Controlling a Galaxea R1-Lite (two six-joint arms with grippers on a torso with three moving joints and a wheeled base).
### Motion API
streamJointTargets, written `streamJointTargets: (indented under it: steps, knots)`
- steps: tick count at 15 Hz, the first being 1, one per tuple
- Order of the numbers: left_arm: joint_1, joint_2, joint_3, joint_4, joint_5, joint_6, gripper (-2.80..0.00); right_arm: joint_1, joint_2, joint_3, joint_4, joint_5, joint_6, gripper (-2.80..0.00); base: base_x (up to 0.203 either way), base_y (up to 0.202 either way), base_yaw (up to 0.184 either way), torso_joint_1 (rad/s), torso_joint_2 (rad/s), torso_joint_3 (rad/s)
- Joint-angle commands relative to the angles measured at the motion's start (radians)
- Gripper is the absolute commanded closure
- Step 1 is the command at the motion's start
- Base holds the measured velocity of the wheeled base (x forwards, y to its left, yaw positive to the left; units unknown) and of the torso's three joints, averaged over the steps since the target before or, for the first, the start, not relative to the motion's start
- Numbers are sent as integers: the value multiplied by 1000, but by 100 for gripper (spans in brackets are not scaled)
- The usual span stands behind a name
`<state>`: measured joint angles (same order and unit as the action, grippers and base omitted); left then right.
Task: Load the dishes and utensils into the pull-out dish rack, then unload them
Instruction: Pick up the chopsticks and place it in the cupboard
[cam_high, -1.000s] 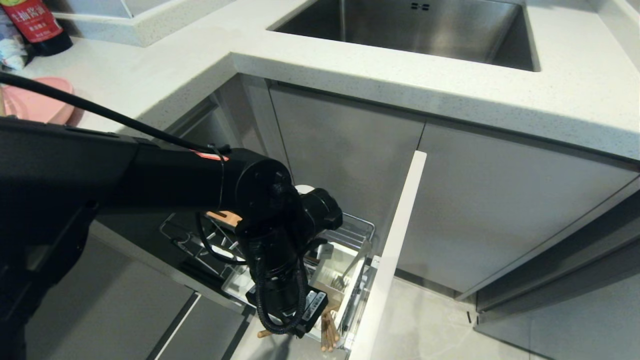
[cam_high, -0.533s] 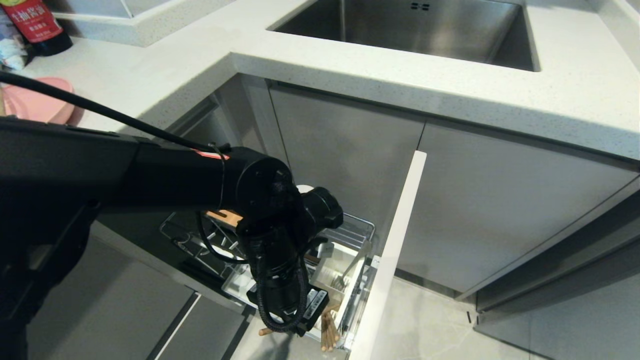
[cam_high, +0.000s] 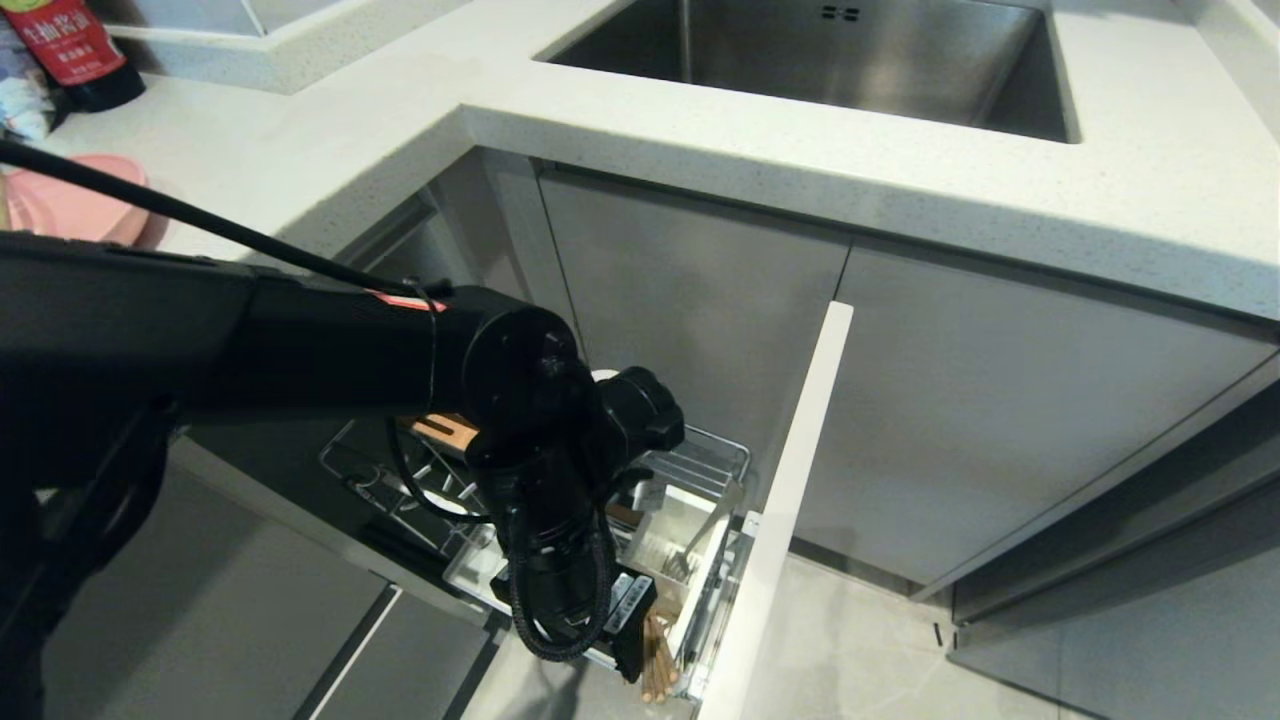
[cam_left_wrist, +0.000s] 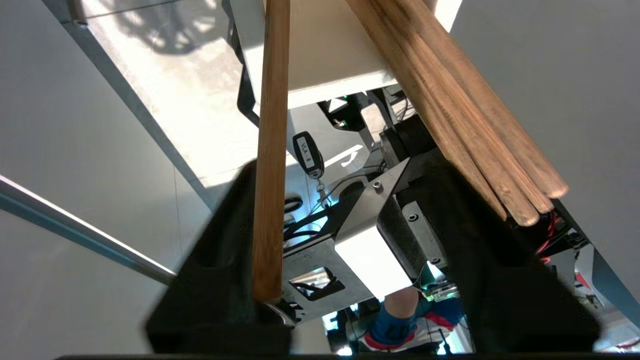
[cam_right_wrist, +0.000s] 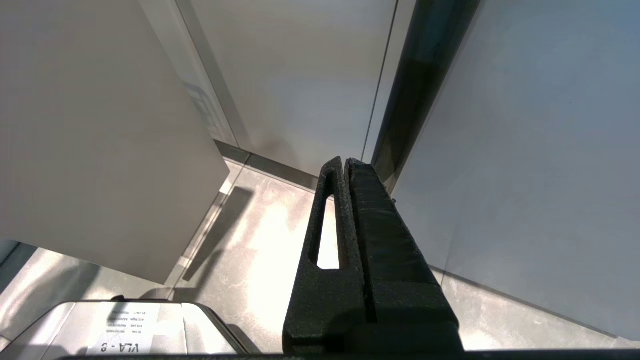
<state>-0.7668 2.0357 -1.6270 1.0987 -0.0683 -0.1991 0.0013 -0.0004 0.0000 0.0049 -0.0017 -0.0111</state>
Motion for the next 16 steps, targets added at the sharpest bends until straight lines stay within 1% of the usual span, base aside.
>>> streamJointTargets:
  steps: [1, 4, 6, 7, 9, 11, 12, 14, 16]
  knots:
    - [0, -20, -1, 6, 1, -2, -280, 0, 0, 0, 1, 0, -1, 0, 0, 0, 0, 0, 0, 0]
    - [0, -69, 1, 7, 12, -24, -280, 0, 0, 0, 0, 0, -1, 0, 0, 0, 0, 0, 0, 0]
    - [0, -117, 2, 7, 42, -32, -280, 0, 0, 0, 1, 0, 0, 0, 0, 0, 0, 0, 0, 0]
    - [0, -153, 3, 7, 58, -45, 0, 0, 0, 0, 0, 0, -1, 0, 0, 0, 0, 0, 0, 0]
    - [0, -234, 3, 6, 96, -69, 0, 0, 0, 0, 1, 0, 0, 0, 0, 0, 0, 0, 0, 0]
    - [0, -318, 0, 3, 164, -100, 0, 0, 0, 0, 0, 0, 0, 0, 0, 0, 0, 0, 0, 0]
    - [1, -361, -4, 1, 181, -108, 0, 0, 0, 0, 0, 0, -1, 0, 0, 0, 0, 0, 0, 0]
    - [7, -453, -29, -2, 198, -118, 0, 0, -1, 0, 0, 0, 0, 0, 0, 0, 0, 0, 0, 0]
    - [42, -561, -66, -28, 200, -128, 0, 0, 0, 0, 0, 0, 0, 0, 0, 0, 0, 0, 0, 0]
